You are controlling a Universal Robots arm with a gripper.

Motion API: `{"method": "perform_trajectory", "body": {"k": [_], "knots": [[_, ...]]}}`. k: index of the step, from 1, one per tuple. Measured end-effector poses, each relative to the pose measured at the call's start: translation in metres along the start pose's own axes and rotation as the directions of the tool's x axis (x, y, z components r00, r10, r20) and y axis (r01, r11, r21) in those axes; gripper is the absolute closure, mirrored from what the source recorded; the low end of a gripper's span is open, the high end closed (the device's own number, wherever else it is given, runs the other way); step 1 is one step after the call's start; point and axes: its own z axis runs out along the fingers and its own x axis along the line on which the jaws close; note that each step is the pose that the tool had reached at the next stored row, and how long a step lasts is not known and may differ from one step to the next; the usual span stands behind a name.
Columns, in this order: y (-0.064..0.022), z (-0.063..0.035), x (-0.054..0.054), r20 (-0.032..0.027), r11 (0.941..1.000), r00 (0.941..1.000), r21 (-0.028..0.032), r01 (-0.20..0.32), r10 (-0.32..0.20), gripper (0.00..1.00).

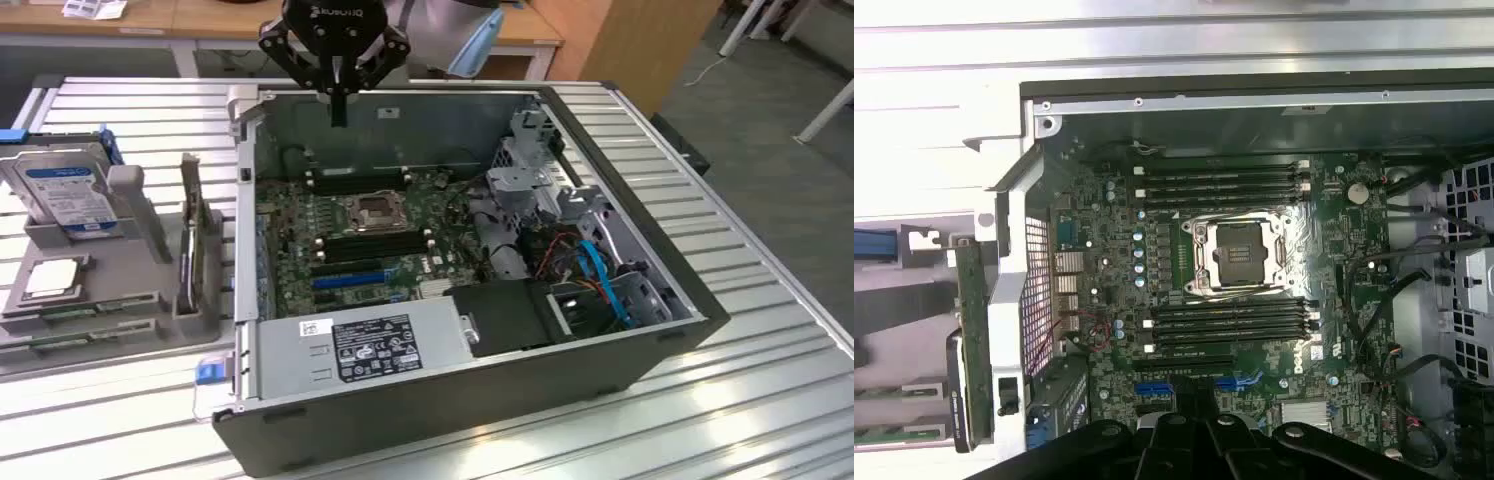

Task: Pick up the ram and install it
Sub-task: 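Reach for the ram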

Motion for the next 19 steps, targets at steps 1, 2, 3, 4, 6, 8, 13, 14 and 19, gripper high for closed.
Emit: {"method": "perform_trajectory", "body": {"k": [1, 2, 3, 4, 6, 8, 13, 14, 19], "knots": [[0.0, 0.0, 0.0, 0.0, 1.0, 1.0, 0.0, 0.0, 0.0, 0.9], [0.0, 0.0, 0.0, 0.0, 1.0, 1.0, 0.0, 0.0, 0.0, 0.9], [0.0, 0.0, 0.0, 0.0001, 1.0, 1.0, 0.0, 0.0, 0.0, 0.9], [0.0, 0.0, 0.0, 0.0, 1.0, 1.0, 0.0, 0.0, 0.0, 0.9], [0.0, 0.0, 0.0, 0.0, 1.0, 1.0, 0.0, 0.0, 0.0, 0.9], [0.0, 0.0, 0.0, 0.0, 1.0, 1.0, 0.0, 0.0, 0.0, 0.9], [0.0, 0.0, 0.0, 0.0001, 1.0, 1.0, -0.0001, 0.0, 0.0, 0.9], [-0.0001, 0.0, 0.001, 0.0, 1.0, 1.0, 0.0, 0.0, 0.0, 0.9], [-0.0008, -0.0002, 0.01, 0.0, 1.0, 1.0, 0.0, 0.0, 0.0, 0.9]]}}
